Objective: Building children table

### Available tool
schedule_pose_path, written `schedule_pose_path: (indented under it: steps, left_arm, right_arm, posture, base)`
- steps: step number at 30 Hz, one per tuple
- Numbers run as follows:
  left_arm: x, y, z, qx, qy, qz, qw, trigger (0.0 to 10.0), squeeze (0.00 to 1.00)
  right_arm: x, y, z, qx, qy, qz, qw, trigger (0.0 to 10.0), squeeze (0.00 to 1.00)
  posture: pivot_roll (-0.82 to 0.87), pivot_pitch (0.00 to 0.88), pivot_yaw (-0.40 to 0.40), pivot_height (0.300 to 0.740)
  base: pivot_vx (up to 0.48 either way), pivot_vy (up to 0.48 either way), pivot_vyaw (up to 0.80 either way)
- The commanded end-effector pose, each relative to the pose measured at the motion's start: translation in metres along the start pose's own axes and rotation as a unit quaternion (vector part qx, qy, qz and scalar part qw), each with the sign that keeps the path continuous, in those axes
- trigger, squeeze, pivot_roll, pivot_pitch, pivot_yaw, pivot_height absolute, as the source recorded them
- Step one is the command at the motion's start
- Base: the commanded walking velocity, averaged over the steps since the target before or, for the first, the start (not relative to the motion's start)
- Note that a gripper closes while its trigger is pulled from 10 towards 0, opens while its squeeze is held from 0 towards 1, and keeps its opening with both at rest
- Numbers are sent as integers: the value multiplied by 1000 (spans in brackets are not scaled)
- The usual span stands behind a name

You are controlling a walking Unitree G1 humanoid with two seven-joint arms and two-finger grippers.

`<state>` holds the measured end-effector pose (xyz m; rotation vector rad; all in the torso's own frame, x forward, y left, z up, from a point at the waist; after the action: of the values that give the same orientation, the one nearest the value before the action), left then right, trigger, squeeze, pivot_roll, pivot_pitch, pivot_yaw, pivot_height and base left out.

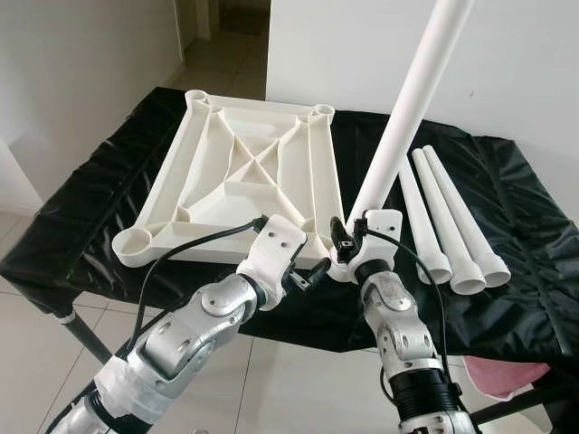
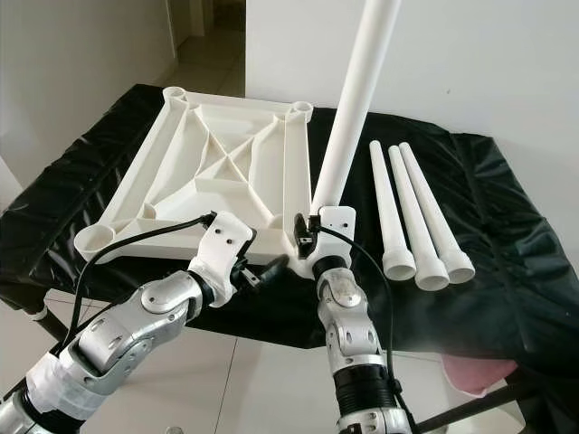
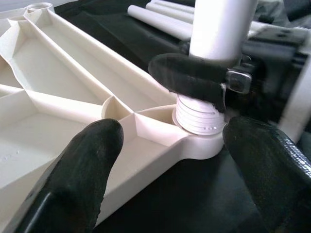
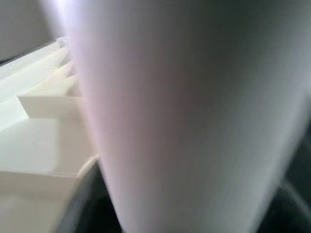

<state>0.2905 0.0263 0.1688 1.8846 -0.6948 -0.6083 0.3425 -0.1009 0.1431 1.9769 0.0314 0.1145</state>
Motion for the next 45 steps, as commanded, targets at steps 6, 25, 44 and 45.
schedule_pose_path:
  steps: [6, 25, 44, 45]
  left_arm:
    - [-3, 1, 10, 4, -79, 14, 997, 10000, 0]
    - [-3, -2, 10, 1, -82, 12, 997, 10000, 0]
    - [-4, -4, 12, 3, -83, 9, 997, 10000, 0]
    - [-4, -4, 12, 3, -84, 9, 996, 10000, 0]
  right_arm:
    - [-2, 6, -1, 0, 30, 5, 1000, 10000, 1000]
    - [15, 20, 23, -59, 154, -48, 985, 10000, 0]
    - [23, 12, 34, -117, 246, -122, 954, 9647, 0]
    - [23, 12, 36, -116, 242, -123, 956, 10000, 0]
  posture:
    - [91, 61, -56, 740]
    - [79, 60, -55, 740]
    - [85, 48, -62, 740]
    - [85, 46, -62, 740]
  base:
    - [0, 0, 0]
    - [0, 0, 0]
    - [0, 0, 0]
    - [0, 0, 0]
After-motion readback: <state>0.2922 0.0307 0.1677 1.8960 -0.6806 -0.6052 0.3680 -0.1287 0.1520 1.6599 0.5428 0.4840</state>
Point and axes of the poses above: a point about 5 cm out from each wrist's last joint towards the gripper, its own x axis pointing out of the wrist towards the gripper, its own y axis along the axis of the wrist's last joint, z = x × y, the point moved 3 cm from there along x, pointing out of the wrist towards the gripper, and after that the axes turned 15 degrees about x, right-handed, at the moved point
